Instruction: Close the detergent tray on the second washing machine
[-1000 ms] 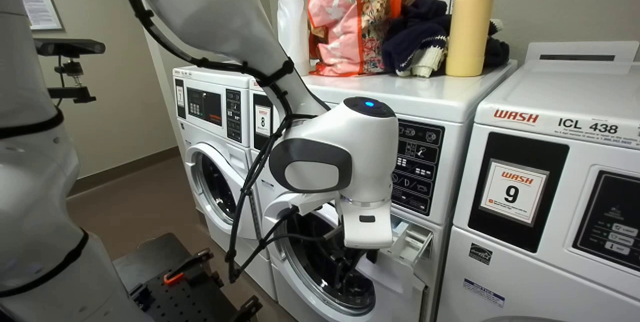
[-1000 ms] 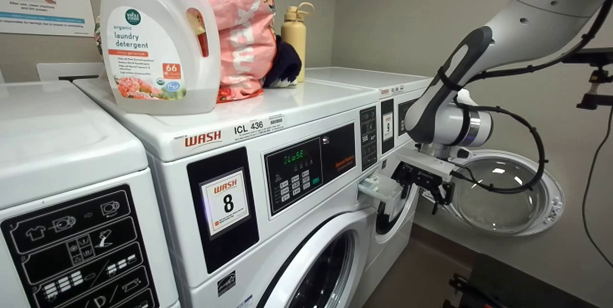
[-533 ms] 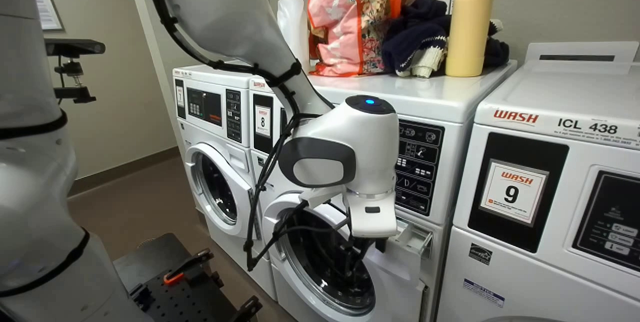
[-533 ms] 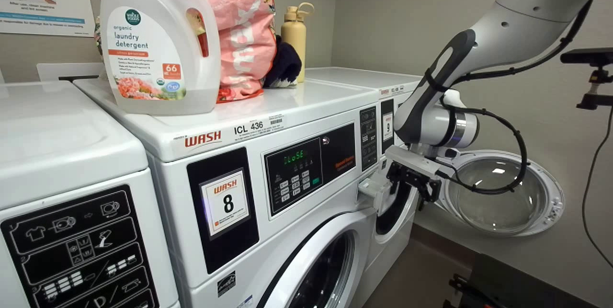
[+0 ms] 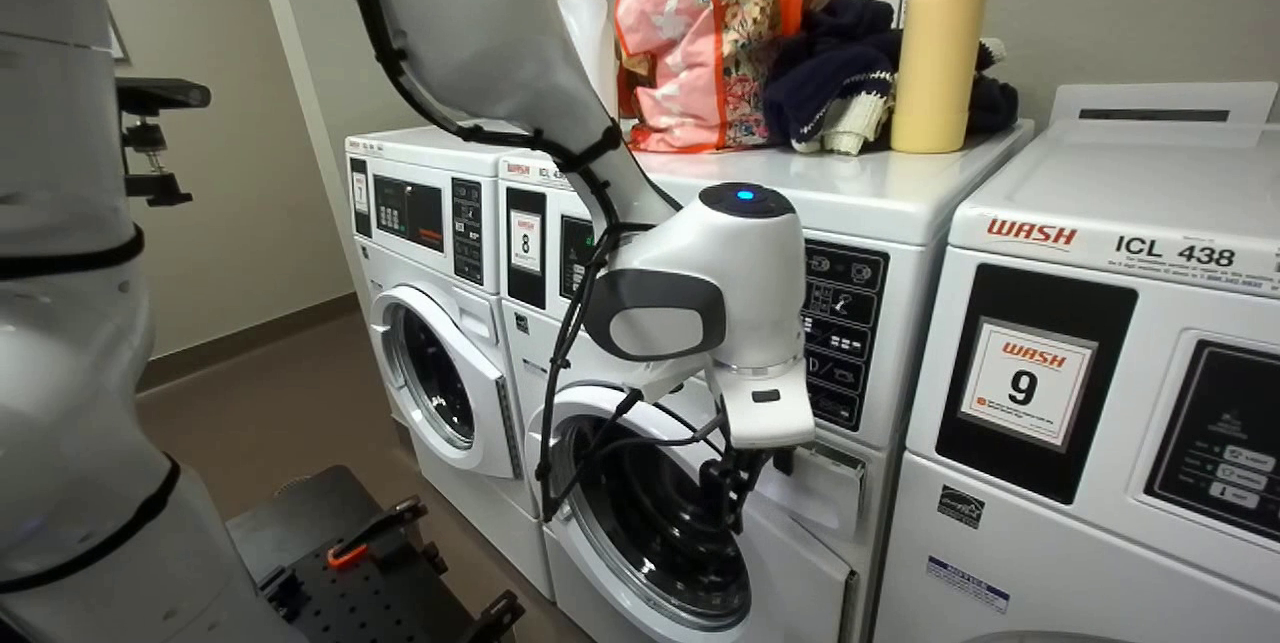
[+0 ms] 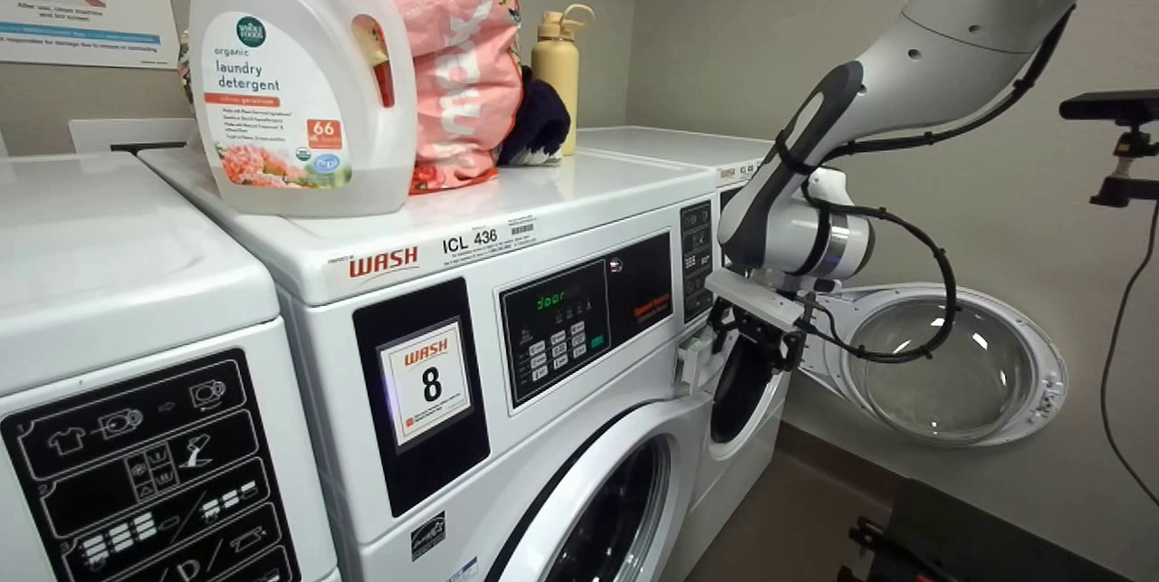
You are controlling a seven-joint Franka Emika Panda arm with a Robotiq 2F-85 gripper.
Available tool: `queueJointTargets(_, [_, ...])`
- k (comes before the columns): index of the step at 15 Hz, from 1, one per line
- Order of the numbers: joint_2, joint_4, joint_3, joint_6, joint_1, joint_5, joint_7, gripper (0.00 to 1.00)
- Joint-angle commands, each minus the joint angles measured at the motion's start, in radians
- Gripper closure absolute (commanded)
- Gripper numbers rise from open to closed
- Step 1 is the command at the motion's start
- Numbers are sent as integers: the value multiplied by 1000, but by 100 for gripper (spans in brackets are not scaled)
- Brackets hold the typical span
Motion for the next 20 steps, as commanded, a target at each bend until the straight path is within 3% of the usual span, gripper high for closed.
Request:
queueJointTargets(1, [33, 34, 55, 67, -21, 76, -62, 0])
queueJointTargets(6, [50, 49, 111, 107, -53, 164, -142, 0])
queueJointTargets(9, [39, 38, 92, 89, -53, 147, -139, 0])
queueJointTargets(12, [16, 12, -3, 63, 4, 93, -98, 0])
queueJointTargets(20, [-116, -93, -270, -30, 111, -243, 99, 0])
